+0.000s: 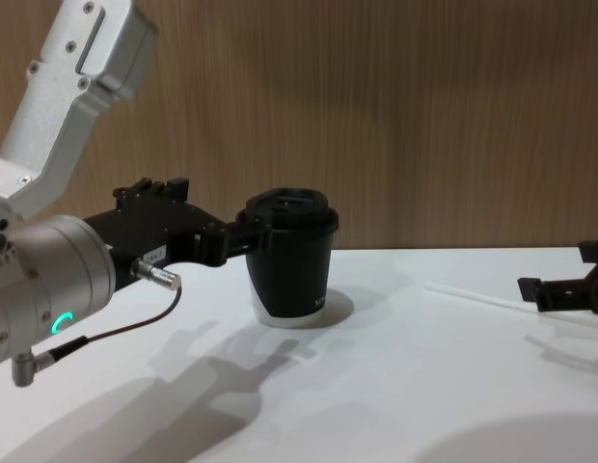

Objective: Pick up the straw with one hand, pass it to the other hand, and insert it into the cup.

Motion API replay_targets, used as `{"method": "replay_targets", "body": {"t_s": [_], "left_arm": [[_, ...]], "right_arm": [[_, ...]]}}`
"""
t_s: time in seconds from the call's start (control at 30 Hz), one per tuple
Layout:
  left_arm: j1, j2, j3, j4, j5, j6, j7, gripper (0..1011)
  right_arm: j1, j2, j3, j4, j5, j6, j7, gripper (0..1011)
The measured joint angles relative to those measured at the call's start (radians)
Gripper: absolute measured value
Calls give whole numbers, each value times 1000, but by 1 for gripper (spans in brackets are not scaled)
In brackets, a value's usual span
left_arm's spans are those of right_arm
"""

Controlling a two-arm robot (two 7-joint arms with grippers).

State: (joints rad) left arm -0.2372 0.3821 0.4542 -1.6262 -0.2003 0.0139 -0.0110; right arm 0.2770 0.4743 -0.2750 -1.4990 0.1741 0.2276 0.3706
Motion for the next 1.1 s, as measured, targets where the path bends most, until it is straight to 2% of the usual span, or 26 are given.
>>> {"method": "replay_targets", "body": {"t_s": [0.53, 1.1], "left_arm": [[0, 0, 0, 0, 0, 0, 0, 1002], [0, 0, 0, 0, 0, 0, 0, 1002]], "right_arm": [[48, 20, -3, 52, 23, 43, 41, 1001], [86, 3, 15, 119, 70, 73, 40, 1001]]}}
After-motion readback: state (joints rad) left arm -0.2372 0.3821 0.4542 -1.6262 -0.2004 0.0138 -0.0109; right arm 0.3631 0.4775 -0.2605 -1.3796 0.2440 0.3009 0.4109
